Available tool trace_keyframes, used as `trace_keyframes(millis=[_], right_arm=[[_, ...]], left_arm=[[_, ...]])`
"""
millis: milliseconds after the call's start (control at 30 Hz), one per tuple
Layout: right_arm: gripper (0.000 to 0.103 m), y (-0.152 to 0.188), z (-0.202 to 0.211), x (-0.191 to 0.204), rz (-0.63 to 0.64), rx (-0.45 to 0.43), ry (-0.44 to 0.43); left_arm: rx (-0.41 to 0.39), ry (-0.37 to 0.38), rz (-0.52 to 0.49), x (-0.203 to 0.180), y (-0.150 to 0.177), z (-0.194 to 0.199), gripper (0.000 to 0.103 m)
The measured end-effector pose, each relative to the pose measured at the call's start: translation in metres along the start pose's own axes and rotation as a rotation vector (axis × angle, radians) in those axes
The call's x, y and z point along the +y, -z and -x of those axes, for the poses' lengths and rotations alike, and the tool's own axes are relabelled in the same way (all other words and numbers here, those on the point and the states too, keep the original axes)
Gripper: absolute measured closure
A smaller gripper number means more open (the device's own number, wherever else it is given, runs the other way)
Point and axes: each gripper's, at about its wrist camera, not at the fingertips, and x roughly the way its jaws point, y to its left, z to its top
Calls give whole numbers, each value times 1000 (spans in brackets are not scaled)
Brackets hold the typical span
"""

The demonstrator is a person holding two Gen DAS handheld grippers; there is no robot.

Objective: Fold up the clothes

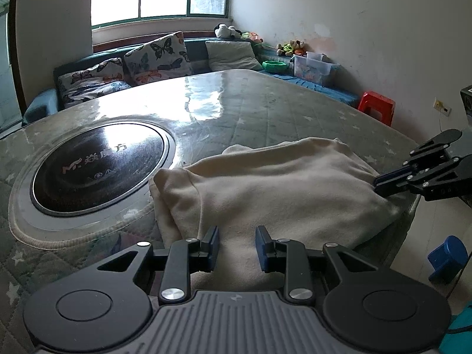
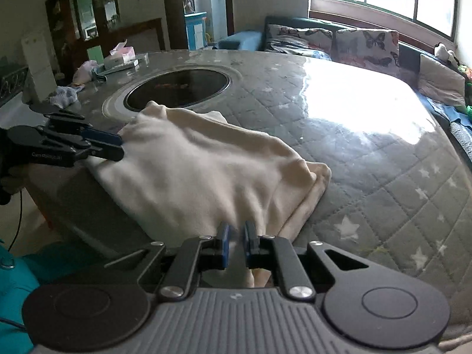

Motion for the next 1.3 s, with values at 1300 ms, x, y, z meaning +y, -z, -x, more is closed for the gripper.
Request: trace_keyframes(millis=[1300], right_arm=[[94, -66, -81, -15, -56, -71, 45]], left_arm=[[-10, 26, 66, 6, -64, -84, 73]])
